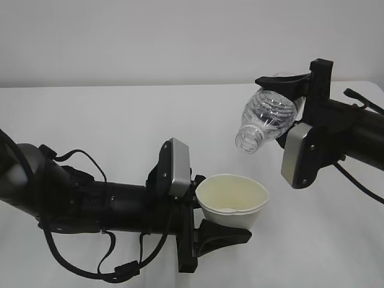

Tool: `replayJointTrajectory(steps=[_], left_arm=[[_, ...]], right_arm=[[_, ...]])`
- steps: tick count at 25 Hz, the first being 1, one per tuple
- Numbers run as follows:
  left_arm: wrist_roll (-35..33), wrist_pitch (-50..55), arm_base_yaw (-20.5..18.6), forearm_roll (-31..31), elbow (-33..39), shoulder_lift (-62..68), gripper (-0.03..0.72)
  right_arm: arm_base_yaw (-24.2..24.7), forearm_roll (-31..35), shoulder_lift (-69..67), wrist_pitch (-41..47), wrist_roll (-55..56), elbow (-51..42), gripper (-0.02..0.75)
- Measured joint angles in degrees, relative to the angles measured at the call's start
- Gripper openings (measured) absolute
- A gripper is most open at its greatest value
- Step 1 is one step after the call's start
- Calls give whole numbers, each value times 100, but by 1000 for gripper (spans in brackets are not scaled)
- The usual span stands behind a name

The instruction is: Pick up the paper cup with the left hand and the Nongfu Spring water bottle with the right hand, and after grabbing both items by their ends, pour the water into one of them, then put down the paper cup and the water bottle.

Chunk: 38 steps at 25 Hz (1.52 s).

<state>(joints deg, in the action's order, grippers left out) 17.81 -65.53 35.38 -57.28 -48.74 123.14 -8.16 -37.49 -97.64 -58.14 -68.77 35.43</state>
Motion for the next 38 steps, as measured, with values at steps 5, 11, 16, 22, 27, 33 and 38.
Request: replayJointTrajectory(steps=[5, 11, 16, 22, 27, 33, 38], left_arm=[[0, 0, 15, 35, 0, 0, 434], [-13, 0, 15, 187, 0, 0, 433], [-34, 0, 15, 249, 0, 0, 433], [-34, 0, 15, 252, 0, 0, 432], [-34, 0, 15, 261, 0, 0, 432], [-43, 0, 15, 261, 0, 0, 432], [-43, 0, 15, 261, 0, 0, 432]], right_arm=[[0, 14, 0, 0, -100, 0, 475], [0, 18, 0, -54, -112, 0, 476], [0, 18, 0, -161, -124, 0, 476], [0, 26, 0, -161, -135, 0, 475], [0, 26, 0, -161, -135, 0, 475], [0, 30, 0, -163, -135, 0, 475], [0, 39, 0, -163, -135, 0, 476]])
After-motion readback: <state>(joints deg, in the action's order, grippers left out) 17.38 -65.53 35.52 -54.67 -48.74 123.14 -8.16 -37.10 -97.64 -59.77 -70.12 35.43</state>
